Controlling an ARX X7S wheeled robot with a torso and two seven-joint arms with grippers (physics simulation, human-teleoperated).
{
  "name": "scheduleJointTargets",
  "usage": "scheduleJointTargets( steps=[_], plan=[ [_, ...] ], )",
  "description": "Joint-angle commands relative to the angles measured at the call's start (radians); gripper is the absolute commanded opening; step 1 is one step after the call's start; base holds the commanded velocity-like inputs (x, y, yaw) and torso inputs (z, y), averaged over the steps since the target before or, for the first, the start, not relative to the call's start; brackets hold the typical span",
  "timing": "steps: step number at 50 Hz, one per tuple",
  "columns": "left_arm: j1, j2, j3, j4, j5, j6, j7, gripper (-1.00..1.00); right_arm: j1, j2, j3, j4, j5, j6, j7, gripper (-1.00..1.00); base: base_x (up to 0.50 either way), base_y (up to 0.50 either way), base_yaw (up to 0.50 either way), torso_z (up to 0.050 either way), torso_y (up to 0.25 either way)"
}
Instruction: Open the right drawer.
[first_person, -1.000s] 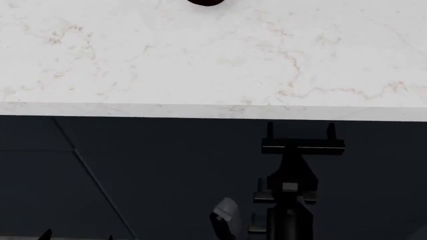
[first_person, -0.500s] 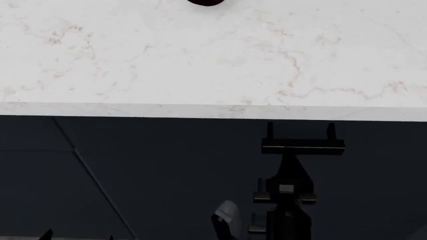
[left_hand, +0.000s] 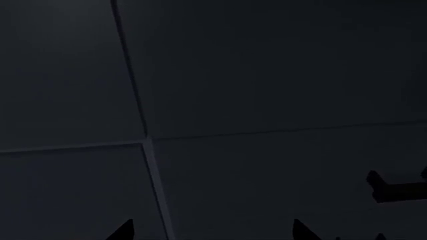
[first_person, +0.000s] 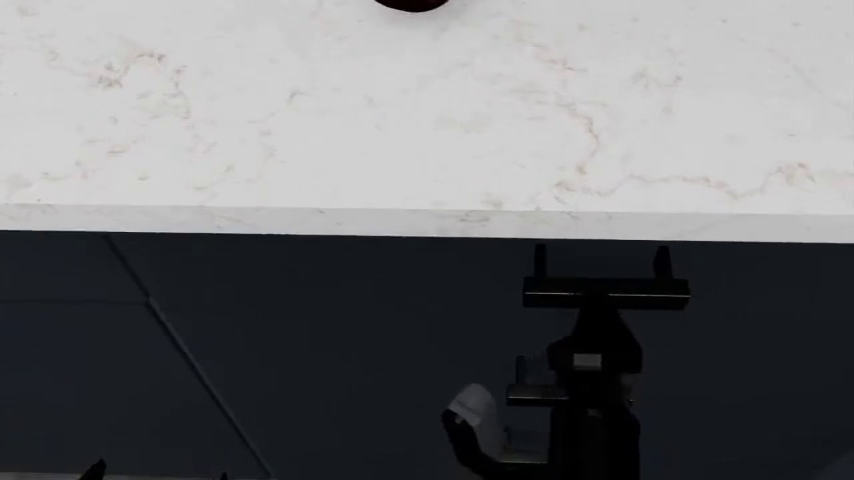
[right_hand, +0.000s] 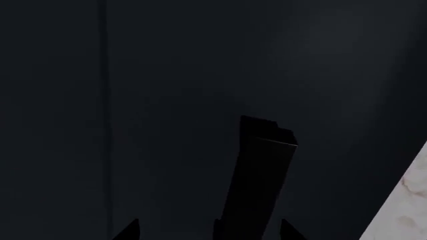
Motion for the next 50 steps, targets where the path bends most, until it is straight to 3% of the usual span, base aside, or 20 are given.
scheduleJointTargets(
  steps=[1,12,45,46,50],
  plan=[
    [0.000,-0.004,0.006,0.005,-0.001,-0.005,-0.002,1.00,0.040,-0.008,0.010,0.058,0.004,-0.004,0.024,1.00,0.00,0.00,0.00,0.000,0.000],
    [-0.004,-0.005,0.011,0.000,-0.003,-0.006,-0.002,1.00,0.085,-0.032,0.010,0.152,0.025,-0.053,0.056,1.00,0.00,0.00,0.00,0.000,0.000],
    [-0.005,-0.012,0.022,-0.003,-0.005,-0.008,-0.013,1.00,0.274,-0.187,0.010,0.719,0.138,-0.346,0.268,1.00,0.00,0.00,0.00,0.000,0.000],
    [-0.006,-0.012,0.022,-0.006,-0.005,-0.006,-0.012,1.00,0.275,-0.188,0.000,0.713,0.127,-0.340,0.291,-1.00,0.00,0.00,0.00,0.000,0.000],
    [-0.007,-0.013,0.023,0.000,-0.008,-0.012,-0.013,1.00,0.282,-0.192,-0.009,0.721,0.143,-0.357,0.294,-1.00,0.00,0.00,0.00,0.000,0.000]
  ],
)
